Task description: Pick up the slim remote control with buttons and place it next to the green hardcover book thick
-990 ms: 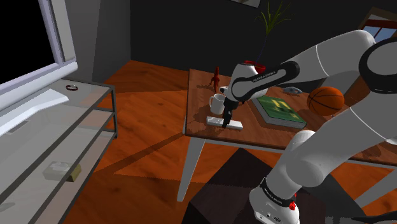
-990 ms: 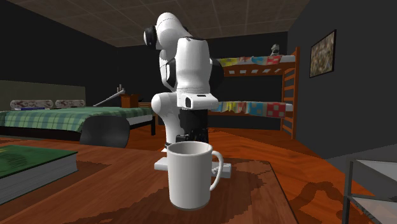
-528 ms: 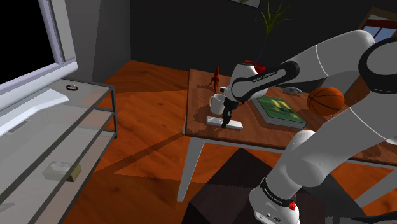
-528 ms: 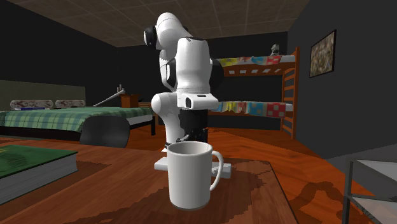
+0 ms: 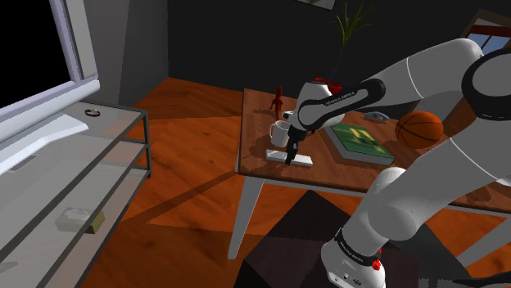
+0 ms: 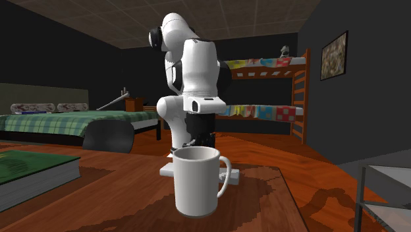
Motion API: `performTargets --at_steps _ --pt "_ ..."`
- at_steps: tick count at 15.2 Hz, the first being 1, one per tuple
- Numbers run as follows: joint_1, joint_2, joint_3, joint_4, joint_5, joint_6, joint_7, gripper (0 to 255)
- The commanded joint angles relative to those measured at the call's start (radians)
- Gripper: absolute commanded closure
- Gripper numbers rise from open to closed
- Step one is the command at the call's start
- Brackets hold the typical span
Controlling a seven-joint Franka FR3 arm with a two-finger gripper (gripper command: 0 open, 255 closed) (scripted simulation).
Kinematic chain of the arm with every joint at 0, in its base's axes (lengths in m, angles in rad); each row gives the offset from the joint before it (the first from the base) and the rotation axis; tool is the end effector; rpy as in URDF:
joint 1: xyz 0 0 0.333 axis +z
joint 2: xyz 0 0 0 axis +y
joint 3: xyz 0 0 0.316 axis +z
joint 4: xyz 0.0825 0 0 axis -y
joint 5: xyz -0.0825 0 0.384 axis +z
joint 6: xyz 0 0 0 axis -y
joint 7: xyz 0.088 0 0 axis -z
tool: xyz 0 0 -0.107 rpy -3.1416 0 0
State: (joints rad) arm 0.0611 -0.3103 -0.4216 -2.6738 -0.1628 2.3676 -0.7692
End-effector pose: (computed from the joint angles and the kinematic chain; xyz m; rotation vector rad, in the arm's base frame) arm 0.3753 -0.1350 0.3265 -3.0080 -0.8412 0.0083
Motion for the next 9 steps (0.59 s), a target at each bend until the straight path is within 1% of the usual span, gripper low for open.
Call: performTargets --at_steps 1,9 --pt "-0.002 -0.011 0.003 0.005 -0.002 -0.017 0.003 255" --pt "-0.01 -0.094 0.026 0.057 -0.013 -0.151 0.018 255"
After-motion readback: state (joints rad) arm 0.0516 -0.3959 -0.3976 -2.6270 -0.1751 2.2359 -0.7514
